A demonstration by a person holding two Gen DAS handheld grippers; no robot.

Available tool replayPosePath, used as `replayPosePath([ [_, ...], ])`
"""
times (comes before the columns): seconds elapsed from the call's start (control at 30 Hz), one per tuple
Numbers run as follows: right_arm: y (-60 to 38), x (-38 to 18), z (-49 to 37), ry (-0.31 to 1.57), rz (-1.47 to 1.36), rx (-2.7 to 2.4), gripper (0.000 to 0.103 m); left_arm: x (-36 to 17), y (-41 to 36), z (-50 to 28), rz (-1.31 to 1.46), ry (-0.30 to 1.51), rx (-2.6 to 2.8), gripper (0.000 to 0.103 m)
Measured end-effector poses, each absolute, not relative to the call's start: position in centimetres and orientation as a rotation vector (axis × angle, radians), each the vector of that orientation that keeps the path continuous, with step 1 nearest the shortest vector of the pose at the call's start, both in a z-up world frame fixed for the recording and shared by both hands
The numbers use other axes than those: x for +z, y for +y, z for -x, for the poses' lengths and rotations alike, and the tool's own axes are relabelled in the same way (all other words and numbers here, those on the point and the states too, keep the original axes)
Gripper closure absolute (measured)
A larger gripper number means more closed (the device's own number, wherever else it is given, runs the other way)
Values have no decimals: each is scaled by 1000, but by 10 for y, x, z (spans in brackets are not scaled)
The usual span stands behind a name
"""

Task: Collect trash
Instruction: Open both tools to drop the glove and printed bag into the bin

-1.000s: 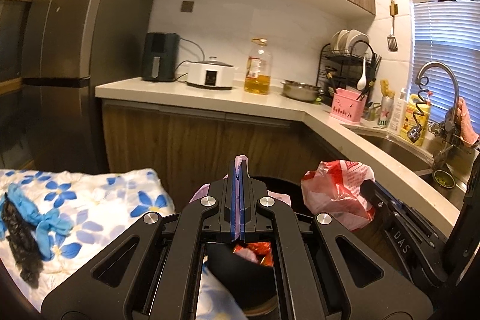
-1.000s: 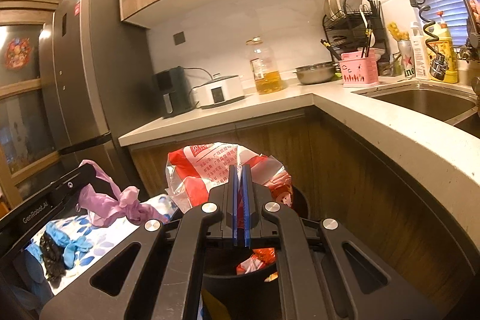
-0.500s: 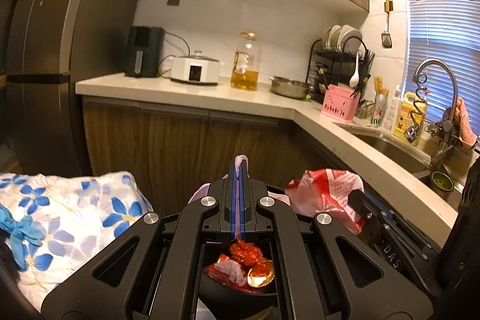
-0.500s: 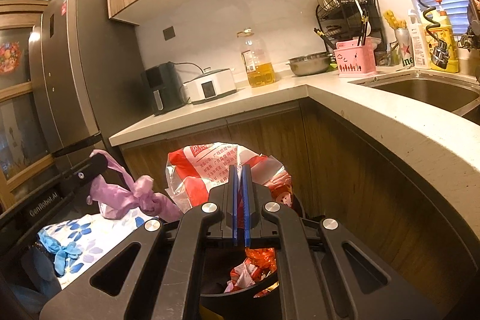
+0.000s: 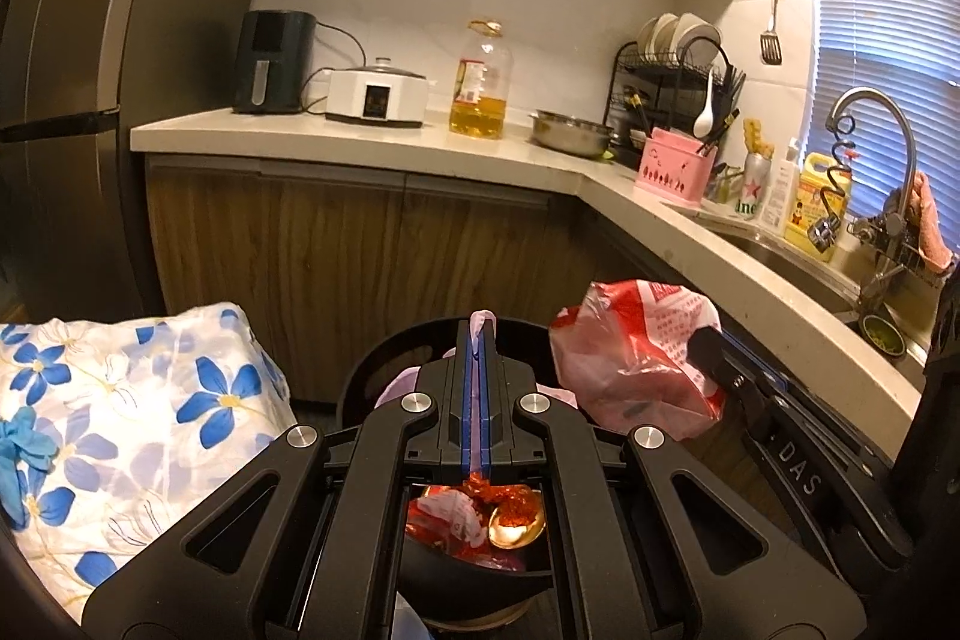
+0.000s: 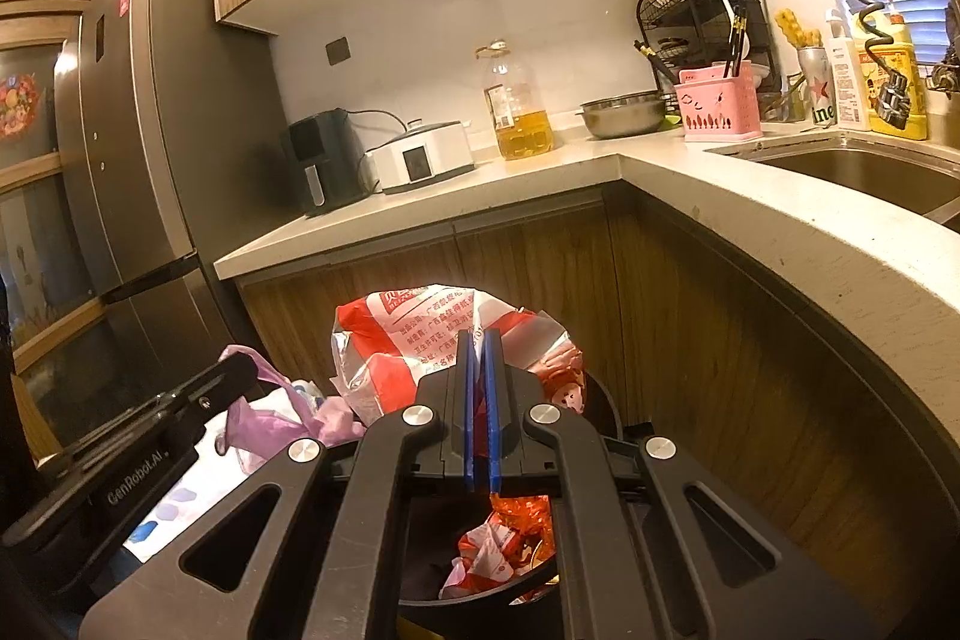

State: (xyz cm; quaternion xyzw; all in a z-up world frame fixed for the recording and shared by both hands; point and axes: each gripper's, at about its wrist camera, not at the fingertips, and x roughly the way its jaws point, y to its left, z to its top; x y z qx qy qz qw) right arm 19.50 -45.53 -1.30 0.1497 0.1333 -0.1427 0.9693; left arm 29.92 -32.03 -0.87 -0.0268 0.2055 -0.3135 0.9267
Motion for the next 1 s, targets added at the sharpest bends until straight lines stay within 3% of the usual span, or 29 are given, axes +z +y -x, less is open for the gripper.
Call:
replayPosePath([
  [0.13, -459, -17, -200, 292, -316, -274, 93, -17, -320, -306, 64, 462, -648, 96],
  [0.2, -460, -20, -201, 303, -319, -276, 88, -20, -318, -308, 73, 473, -644, 87],
  [0.27, -462, -22, -201, 309, -331, -277, 85, -21, -317, -309, 75, 477, -642, 68],
  [0.3, -463, -23, -200, 309, -341, -277, 79, -22, -316, -308, 78, 476, -643, 64],
  [0.43, -464, -22, -194, 306, -346, -291, 74, -23, -312, -305, 63, 466, -623, 50],
  [0.5, -463, -21, -190, 300, -344, -298, 60, -23, -306, -302, 70, 464, -609, 44],
  [0.67, -449, -19, -177, 288, -315, -298, 44, -24, -284, -289, 71, 446, -529, 26],
  [0.8, -436, -17, -167, 272, -291, -297, 33, -24, -259, -273, 91, 424, -449, 17],
  [1.0, -412, -14, -154, 250, -247, -298, 29, -20, -230, -249, 83, 371, -361, 13],
])
